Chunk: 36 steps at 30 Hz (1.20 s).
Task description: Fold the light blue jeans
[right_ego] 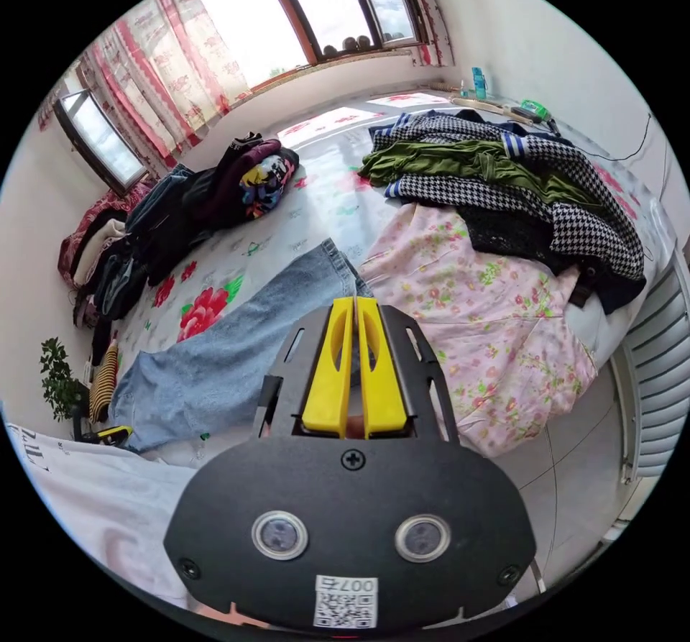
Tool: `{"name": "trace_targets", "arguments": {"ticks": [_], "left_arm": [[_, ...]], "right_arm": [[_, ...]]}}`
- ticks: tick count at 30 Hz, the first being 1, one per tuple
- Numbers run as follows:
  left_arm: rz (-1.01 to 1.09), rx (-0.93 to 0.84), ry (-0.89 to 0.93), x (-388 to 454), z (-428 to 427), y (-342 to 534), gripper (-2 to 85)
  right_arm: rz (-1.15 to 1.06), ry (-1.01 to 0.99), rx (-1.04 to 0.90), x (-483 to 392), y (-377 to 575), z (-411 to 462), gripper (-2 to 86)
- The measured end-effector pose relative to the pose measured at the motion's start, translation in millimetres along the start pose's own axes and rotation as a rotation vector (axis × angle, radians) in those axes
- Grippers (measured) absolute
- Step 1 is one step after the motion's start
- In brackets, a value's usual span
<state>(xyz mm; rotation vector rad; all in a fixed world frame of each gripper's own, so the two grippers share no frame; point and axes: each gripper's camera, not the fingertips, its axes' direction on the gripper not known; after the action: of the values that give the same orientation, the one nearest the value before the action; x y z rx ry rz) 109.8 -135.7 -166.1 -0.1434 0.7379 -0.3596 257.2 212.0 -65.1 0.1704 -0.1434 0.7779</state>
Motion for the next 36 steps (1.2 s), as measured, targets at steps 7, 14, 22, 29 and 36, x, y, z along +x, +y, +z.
{"name": "trace_targets", "arguments": {"ticks": [7,14,22,29,36], "left_arm": [[0.163,0.001,-0.124,-11.9,-8.4,15.3,-0.8],[-0.104,0.207,0.118,-91.6,-55.0,88.4,-0.9],[-0.752,0.432,0.352,-253.1,-79.1,219.2,4.3],[-1.180,0.630,0.537,-338.7,-61.1,328.1,9.3],[-1.329,0.725,0.770,-390.3,-15.2,358.4,14.8]], "right_arm": [[0.293,-0.029,0.006,71.0,23.5,-9.4,4.4],[0.598,-0.445,0.032,130.2,108.8,-3.6,9.5],[0.672,-0.602,0.138,124.1,98.4,31.0,9.4],[0.575,-0.572,0.110,78.7,36.5,26.0,1.1],[-0.398,-0.653,0.034,-145.6,-0.1,-47.9,1.1]]}}
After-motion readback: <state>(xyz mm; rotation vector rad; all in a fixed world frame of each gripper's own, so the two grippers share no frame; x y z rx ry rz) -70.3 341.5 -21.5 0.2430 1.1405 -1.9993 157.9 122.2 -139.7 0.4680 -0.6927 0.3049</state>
